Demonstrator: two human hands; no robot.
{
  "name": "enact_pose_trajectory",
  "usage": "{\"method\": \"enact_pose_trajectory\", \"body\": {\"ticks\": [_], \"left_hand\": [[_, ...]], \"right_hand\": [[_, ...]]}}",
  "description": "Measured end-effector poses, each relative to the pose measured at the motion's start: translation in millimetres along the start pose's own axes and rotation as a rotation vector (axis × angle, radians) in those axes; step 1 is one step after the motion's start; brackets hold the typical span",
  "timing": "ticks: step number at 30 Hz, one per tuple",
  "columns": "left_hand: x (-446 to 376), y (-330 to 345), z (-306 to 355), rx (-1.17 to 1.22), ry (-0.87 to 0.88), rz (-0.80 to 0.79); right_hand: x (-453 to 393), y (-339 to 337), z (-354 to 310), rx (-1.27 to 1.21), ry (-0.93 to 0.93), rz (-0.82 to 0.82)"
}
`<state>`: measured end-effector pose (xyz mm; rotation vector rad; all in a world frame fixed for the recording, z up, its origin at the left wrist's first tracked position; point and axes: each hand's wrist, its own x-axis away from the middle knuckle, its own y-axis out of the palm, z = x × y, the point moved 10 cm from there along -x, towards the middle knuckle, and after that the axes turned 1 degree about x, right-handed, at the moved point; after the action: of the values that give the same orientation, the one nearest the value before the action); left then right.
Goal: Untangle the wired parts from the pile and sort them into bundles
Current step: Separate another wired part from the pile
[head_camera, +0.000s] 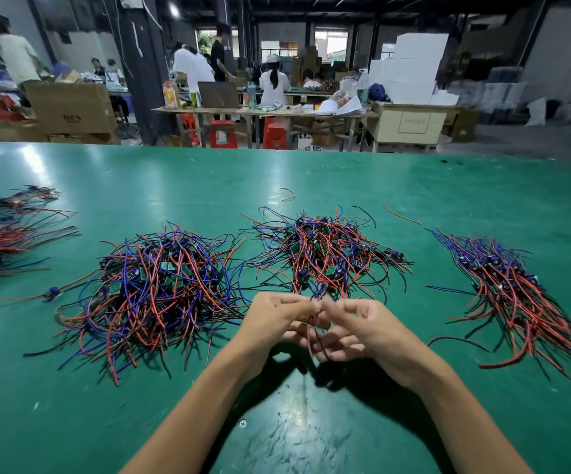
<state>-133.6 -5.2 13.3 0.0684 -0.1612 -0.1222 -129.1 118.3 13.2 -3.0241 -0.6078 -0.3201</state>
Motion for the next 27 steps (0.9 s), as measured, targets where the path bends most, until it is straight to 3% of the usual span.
{"method": "enact_pose_trajectory", "body": {"ticks": [3,9,15,20,27], "left_hand": [[2.5,1.4,13.2,-0.009,0.094,-0.038],[11.0,18.3,22.6,-0.119,0.199,-0.198],[6.3,3.3,25.7,-0.137,0.258,-0.023],[6.3,3.6,27.6,-0.209,0.297,0.003],[6.2,-16.1,36.5,-0.230,0.376,0.184]], "right_hand": [[-4.8,-29.3,4.5,0.009,0.011,0.282],[-6.5,-25.7,-7.6,-0.164,-0.113,0.221],[-5.3,-29.4,-10.5,-0.318,-0.101,0.177],[-1.8,-39.8,-14.5,-0.331,-0.153,0.282],[0.0,-38.8,-19.9,-0.311,-0.184,0.216]]}}
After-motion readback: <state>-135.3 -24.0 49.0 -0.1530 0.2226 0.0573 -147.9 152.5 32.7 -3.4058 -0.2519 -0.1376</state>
